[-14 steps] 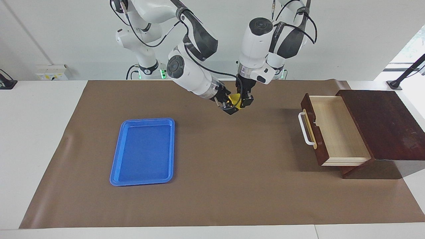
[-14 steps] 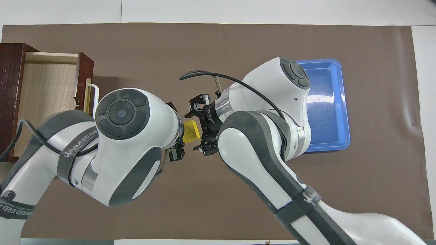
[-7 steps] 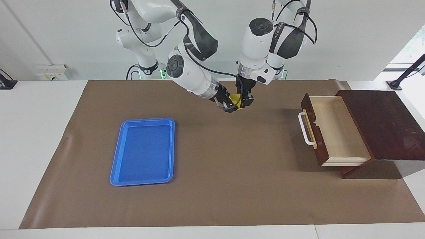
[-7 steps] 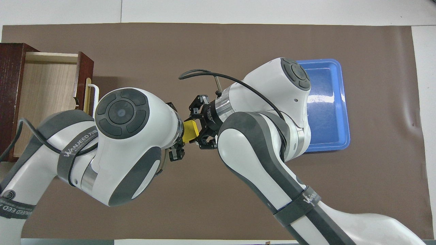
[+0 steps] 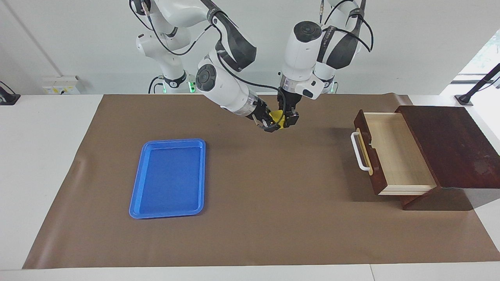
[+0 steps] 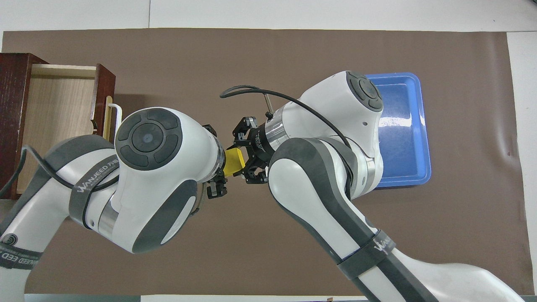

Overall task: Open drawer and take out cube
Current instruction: 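Close the right gripper on the yellow cube held by the left gripper, then carry the cube with the right gripper while the left gripper pushes drawer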

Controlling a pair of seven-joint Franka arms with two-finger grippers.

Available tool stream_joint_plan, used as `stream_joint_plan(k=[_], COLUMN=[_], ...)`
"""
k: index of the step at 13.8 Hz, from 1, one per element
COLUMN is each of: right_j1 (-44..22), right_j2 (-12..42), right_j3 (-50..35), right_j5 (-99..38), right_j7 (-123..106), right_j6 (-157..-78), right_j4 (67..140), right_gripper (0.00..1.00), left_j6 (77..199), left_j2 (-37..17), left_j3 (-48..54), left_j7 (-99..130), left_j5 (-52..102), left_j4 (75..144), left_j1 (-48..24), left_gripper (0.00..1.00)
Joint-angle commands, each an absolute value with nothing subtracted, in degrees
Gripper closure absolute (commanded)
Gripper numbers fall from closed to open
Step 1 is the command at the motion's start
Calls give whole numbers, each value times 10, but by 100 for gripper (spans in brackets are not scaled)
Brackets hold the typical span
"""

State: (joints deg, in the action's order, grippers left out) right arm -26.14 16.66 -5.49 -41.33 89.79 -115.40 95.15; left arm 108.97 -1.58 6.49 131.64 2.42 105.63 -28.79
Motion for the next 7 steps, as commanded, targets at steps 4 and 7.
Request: stream_joint_plan(k=[4, 7], right_j1=[-254, -230], right_j2=[155, 154], right_j3=[-56, -55], right_j5=[-425, -425], right_j7=[878, 877], right_j6=[-1165, -1163], right_j4=[963, 963], right_gripper=[100, 100], left_j6=[1089, 1095], left_j2=[2, 3], left_j3=[61, 61], left_j7=[1299, 1239], left_j5=[26, 23], left_j4=[1067, 1089], left_j1=[-214, -151], left_gripper=[0, 0])
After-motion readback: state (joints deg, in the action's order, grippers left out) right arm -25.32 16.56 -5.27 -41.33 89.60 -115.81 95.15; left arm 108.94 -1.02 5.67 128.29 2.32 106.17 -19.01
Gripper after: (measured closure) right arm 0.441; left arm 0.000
